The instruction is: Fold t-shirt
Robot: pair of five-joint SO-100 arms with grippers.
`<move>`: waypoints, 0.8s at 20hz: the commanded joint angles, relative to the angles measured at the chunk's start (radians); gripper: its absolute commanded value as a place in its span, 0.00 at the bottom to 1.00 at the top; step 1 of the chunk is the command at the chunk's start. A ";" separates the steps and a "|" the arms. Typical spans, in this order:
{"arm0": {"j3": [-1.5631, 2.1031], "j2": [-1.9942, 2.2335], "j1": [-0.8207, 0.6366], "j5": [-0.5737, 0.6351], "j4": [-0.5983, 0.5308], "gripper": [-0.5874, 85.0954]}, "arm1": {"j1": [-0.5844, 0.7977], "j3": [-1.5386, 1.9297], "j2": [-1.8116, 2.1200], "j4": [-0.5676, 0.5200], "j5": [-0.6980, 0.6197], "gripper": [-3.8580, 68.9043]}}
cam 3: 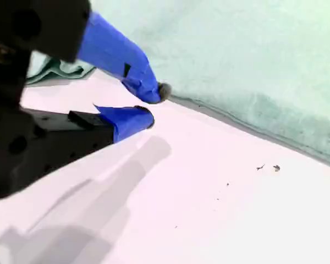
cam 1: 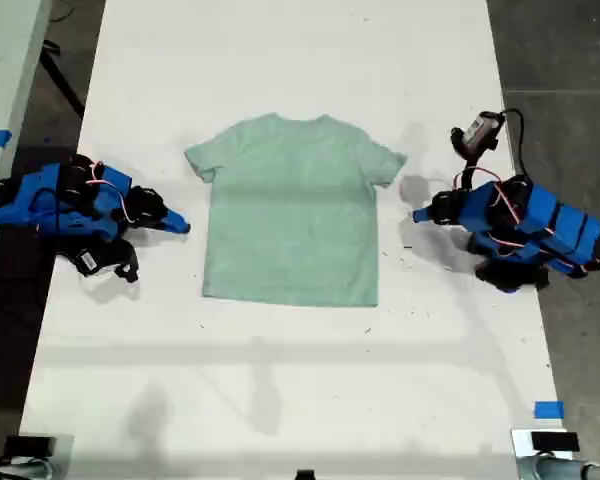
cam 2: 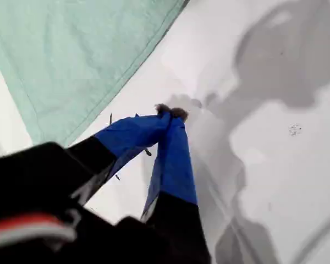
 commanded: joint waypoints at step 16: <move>-0.028 0.003 -0.100 -0.061 -0.005 0.01 | -0.115 -0.078 0.006 0.034 0.534 0.04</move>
